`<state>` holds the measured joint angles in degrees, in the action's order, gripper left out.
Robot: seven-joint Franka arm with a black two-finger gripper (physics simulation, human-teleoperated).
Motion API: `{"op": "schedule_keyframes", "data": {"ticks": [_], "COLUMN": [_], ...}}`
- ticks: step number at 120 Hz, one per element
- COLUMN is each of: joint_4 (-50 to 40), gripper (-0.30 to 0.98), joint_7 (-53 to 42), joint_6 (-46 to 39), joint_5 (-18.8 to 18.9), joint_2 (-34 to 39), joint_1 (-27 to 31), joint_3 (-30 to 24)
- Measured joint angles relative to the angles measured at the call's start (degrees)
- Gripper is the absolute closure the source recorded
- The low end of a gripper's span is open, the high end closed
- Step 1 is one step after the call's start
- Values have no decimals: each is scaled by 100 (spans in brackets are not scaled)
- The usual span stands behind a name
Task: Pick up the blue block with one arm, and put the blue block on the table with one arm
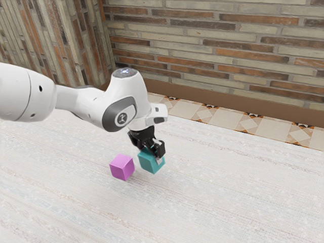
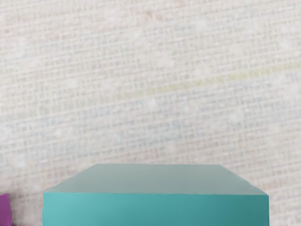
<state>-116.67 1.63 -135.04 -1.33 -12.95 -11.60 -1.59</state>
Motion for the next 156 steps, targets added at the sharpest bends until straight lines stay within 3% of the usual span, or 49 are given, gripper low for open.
{"op": "schedule_keyframes", "data": {"ticks": [50,80,94,110,124,140,156], "joint_4": [-2,217,1438,1736,2169,2207,2193], "gripper": [32,12,8,6,4,3,3], "joint_7": [416,474,490,443,284,77,-89], "joint_6": [-318,-314,445,1434,2468,3172,3521], "joint_5": [-4,-58,-271,-525,-601,-603,-587], "joint_2": [-540,-517,-310,655,990,1075,1069], "joint_1": [-26,34,52,215,521,911,769], "joint_3": [-27,-9,238,911,1580,1661,1664]}}
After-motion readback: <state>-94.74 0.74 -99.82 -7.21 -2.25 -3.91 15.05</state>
